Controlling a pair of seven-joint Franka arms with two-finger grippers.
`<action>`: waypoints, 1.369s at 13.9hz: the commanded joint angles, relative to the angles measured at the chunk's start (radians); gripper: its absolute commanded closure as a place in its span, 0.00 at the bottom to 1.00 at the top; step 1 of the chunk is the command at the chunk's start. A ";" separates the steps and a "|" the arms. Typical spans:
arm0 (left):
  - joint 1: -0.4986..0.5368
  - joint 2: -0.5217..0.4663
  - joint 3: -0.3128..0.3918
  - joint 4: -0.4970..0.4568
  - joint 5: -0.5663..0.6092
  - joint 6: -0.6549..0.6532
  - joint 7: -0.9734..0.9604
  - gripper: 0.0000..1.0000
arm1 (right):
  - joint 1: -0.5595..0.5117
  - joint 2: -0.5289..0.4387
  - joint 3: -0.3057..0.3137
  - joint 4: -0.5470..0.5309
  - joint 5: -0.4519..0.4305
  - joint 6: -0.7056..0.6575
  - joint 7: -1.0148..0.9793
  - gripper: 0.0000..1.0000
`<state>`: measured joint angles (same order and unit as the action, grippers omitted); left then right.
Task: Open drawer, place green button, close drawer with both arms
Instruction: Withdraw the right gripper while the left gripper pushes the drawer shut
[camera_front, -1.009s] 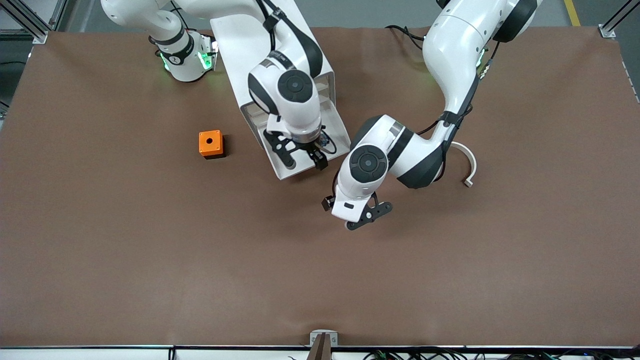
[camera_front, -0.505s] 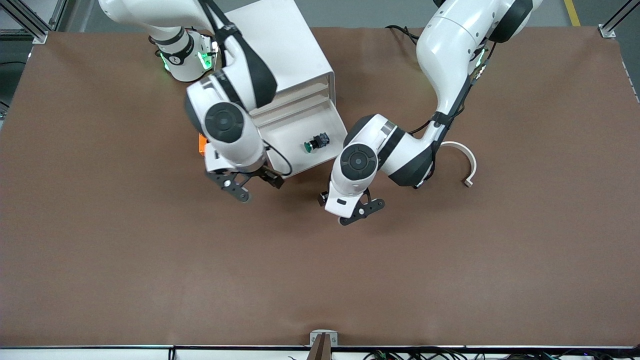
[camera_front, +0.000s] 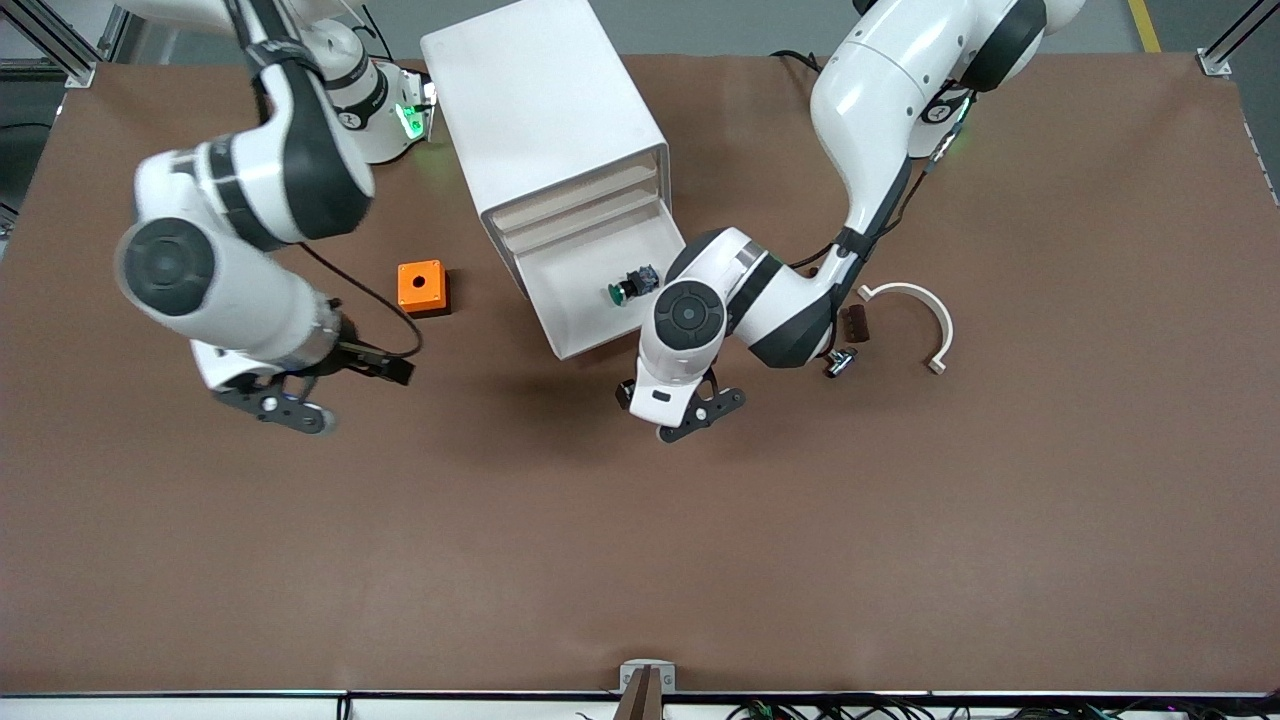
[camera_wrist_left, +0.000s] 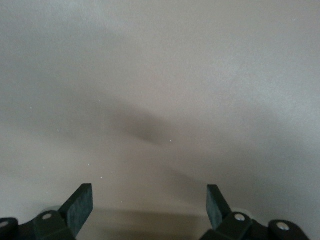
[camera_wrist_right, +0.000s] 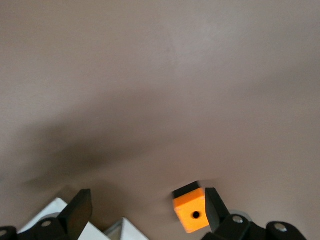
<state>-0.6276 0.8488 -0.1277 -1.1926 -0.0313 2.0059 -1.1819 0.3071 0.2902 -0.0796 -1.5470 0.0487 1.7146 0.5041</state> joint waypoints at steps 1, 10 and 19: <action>-0.006 -0.007 0.002 -0.019 0.014 0.033 -0.021 0.00 | -0.098 -0.061 0.021 -0.013 -0.013 -0.044 -0.157 0.00; -0.055 -0.005 0.002 -0.088 0.014 0.103 -0.024 0.00 | -0.290 -0.166 0.023 0.001 -0.013 -0.119 -0.423 0.00; -0.127 -0.005 0.000 -0.114 0.002 0.110 -0.090 0.00 | -0.332 -0.160 0.021 0.002 -0.015 -0.066 -0.565 0.00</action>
<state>-0.7431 0.8558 -0.1289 -1.2887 -0.0313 2.0998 -1.2545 0.0056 0.1329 -0.0714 -1.5461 0.0430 1.6460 -0.0179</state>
